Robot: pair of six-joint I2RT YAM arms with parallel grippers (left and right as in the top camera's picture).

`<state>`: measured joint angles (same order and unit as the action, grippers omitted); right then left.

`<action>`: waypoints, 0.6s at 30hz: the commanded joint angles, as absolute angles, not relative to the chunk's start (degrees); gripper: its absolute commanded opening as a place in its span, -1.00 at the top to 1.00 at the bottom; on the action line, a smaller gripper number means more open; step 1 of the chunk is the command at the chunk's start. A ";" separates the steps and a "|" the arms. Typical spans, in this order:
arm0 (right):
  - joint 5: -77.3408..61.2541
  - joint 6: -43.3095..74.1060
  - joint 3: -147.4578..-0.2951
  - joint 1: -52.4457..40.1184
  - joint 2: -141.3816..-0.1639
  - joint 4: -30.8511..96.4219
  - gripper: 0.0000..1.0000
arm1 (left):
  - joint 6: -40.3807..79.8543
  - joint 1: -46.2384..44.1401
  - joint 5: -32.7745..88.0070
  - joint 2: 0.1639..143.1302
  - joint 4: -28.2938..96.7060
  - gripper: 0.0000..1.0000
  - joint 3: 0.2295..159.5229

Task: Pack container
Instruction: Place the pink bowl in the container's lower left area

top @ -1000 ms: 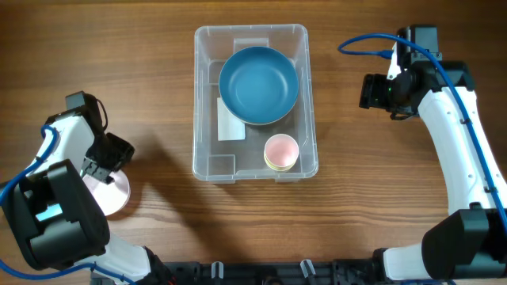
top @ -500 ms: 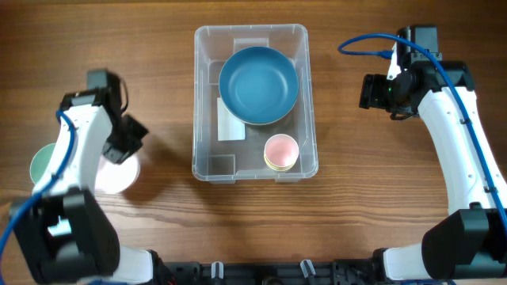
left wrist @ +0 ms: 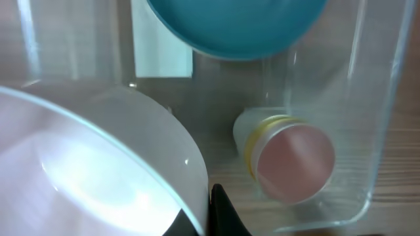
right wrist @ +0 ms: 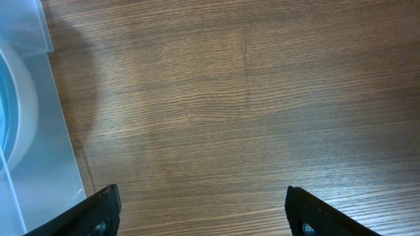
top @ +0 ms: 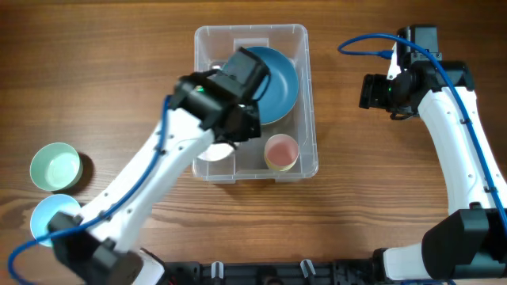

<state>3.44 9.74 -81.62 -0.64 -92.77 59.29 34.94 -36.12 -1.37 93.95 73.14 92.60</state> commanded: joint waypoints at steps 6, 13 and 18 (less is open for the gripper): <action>2.94 9.15 -82.26 -0.73 -92.36 59.61 -0.63 | 40.99 -37.39 1.26 105.93 65.89 0.92 85.65; 2.96 9.13 -82.26 -0.73 -92.36 59.59 -0.63 | 40.51 -37.30 2.11 110.04 65.58 0.36 85.36; 2.96 9.13 -82.26 -0.73 -92.36 59.59 -0.63 | 39.24 -33.34 -4.49 103.70 73.47 0.17 93.69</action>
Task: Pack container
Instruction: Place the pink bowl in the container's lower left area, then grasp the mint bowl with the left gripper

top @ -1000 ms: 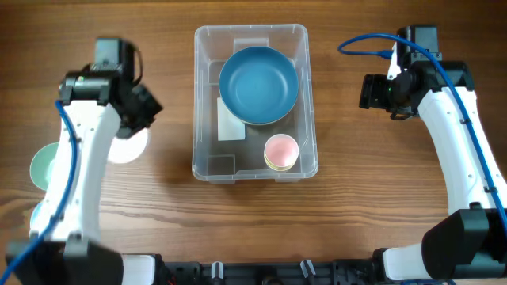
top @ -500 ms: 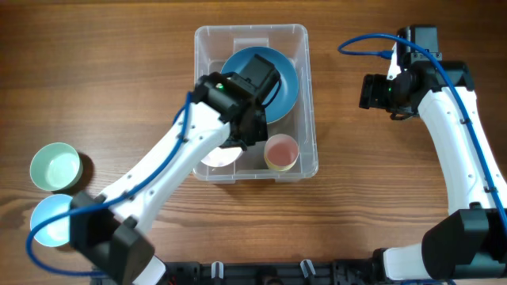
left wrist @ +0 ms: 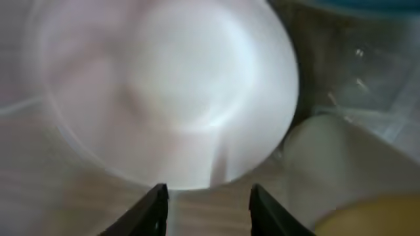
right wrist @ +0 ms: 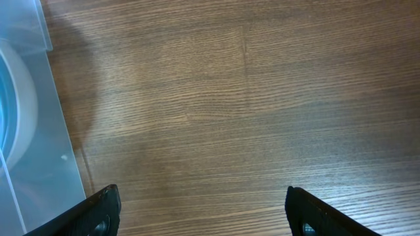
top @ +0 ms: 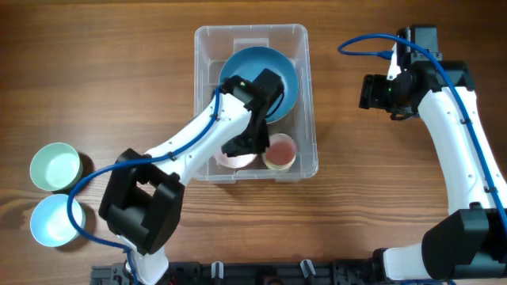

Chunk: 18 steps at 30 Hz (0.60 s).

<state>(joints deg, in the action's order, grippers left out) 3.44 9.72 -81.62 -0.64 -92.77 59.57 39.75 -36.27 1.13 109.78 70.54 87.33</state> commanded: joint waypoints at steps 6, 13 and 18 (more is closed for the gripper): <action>2.96 9.08 -82.26 -0.73 -92.38 59.37 -0.63 | 39.24 -9.41 -16.38 85.17 76.88 -0.14 98.59; 2.94 9.10 -82.26 -0.73 -92.38 59.55 -0.63 | 36.38 19.70 -11.77 94.39 72.14 -0.31 89.41; 2.94 9.10 -82.26 -0.73 -92.38 60.10 -0.63 | 32.95 26.39 -7.29 108.62 66.50 -0.33 85.65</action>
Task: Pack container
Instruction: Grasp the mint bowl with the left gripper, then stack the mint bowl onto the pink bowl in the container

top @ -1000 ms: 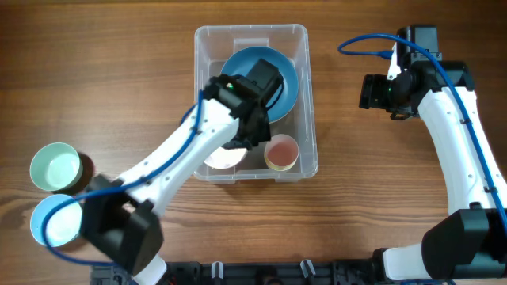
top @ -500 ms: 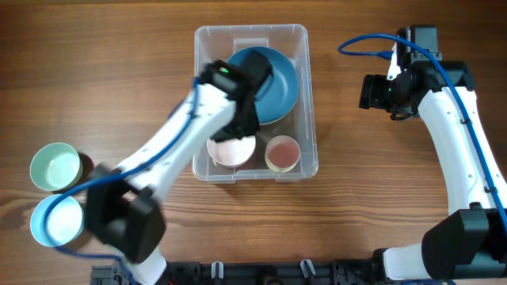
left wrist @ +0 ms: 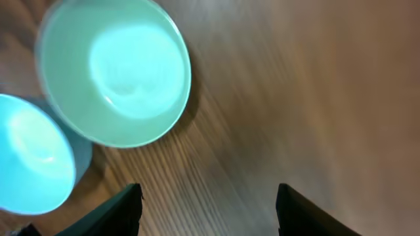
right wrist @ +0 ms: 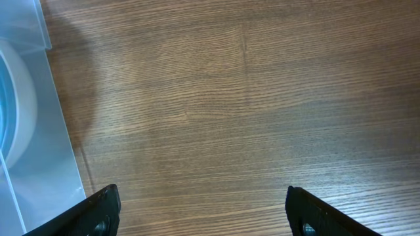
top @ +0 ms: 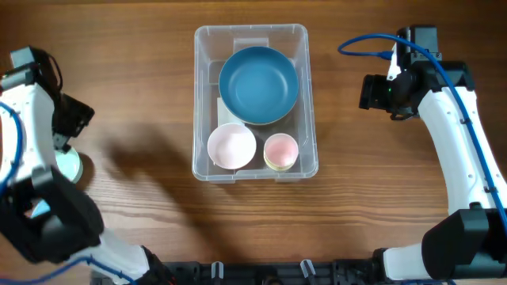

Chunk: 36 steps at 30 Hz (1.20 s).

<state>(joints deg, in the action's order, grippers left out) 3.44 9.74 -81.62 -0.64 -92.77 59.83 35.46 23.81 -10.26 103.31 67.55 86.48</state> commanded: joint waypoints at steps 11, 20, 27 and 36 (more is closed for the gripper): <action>2.96 9.04 -82.21 -0.73 -92.38 60.25 -0.64 | 32.97 30.52 -7.29 117.67 60.82 0.63 84.05; 2.96 9.02 -82.21 -0.73 -92.38 60.31 -0.63 | 30.22 28.10 -2.70 116.62 61.34 0.92 86.80; 2.96 9.02 -82.21 -0.73 -92.38 60.40 -0.63 | 28.27 6.59 -2.57 95.59 69.34 0.92 93.49; 2.94 9.15 -82.21 -0.73 -92.38 60.47 -0.64 | 38.48 -34.96 -2.59 92.95 72.93 0.92 93.34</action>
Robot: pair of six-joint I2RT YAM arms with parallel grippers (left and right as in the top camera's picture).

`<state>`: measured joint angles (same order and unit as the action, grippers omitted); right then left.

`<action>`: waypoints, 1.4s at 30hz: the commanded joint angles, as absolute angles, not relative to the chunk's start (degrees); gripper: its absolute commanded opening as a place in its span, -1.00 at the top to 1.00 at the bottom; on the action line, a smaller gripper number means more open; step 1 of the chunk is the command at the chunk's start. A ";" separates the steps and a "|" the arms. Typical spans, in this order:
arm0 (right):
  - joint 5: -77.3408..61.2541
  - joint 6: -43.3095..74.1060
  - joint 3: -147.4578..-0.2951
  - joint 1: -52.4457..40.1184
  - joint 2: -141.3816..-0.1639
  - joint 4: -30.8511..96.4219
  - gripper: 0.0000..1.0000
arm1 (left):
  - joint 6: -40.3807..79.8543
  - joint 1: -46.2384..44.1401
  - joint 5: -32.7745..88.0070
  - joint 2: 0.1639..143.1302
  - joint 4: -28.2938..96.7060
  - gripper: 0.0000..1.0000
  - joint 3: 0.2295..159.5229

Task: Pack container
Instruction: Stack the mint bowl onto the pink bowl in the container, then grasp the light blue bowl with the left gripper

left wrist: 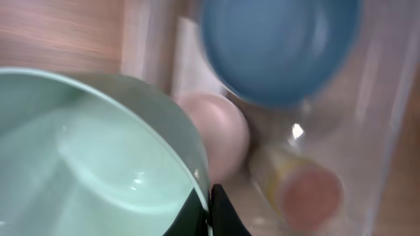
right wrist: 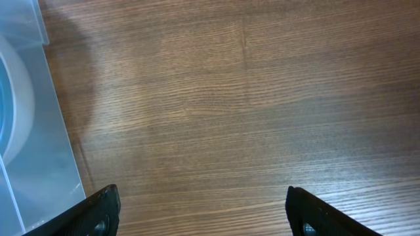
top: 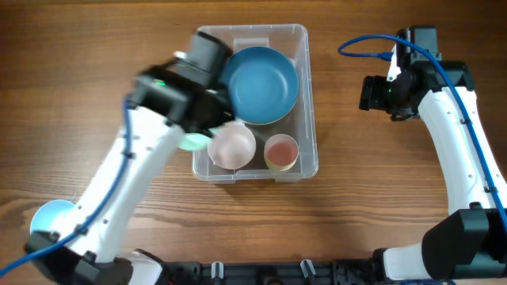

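Observation:
The clear plastic container (top: 307, 103) holds a blue bowl (top: 261, 83), a pale pink bowl (top: 232, 147) and a pink cup with a yellow band (top: 280, 150). My left gripper (left wrist: 210, 208) is shut on the rim of a mint green bowl (left wrist: 92, 164), which hangs at the container's left wall, beside the pink bowl (left wrist: 222, 134). In the overhead view only a sliver of the mint bowl (top: 191, 143) shows under the arm. My right gripper (right wrist: 203, 211) stands open over bare wood to the right of the container.
A light blue bowl (top: 49, 219) sits on the table at the front left, partly under my left arm. The container's right wall (right wrist: 26, 131) lies at the left edge of the right wrist view. Wood tabletop (top: 380, 206) surrounds the container.
My left gripper was open above the mint bowl at the table's far left. Now it is shut on that bowl's rim at the container's left wall. The right arm has not moved.
My left gripper held the pale pink bowl over the container. Then it was open with that bowl lying in the front left of the container. Then it stood open over the mint bowl at the far left, and now it holds that bowl at the container.

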<state>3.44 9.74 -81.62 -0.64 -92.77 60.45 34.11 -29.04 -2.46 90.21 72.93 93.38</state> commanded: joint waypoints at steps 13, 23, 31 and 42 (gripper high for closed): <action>2.94 9.15 -82.21 -0.71 -92.38 60.86 -0.64 | 36.62 -35.79 -4.27 104.55 70.72 0.43 94.74; 2.94 9.13 -82.21 -0.71 -92.38 60.86 -0.64 | 38.39 3.95 -12.51 78.91 85.58 0.39 98.91; 1.43 9.04 -82.21 -0.71 -92.38 60.71 -0.64 | 41.08 32.99 -8.51 76.66 75.20 -0.17 73.52; 1.43 9.02 -82.21 -0.71 -92.38 60.75 -0.64 | 39.24 44.18 -7.57 90.06 54.28 -0.47 54.08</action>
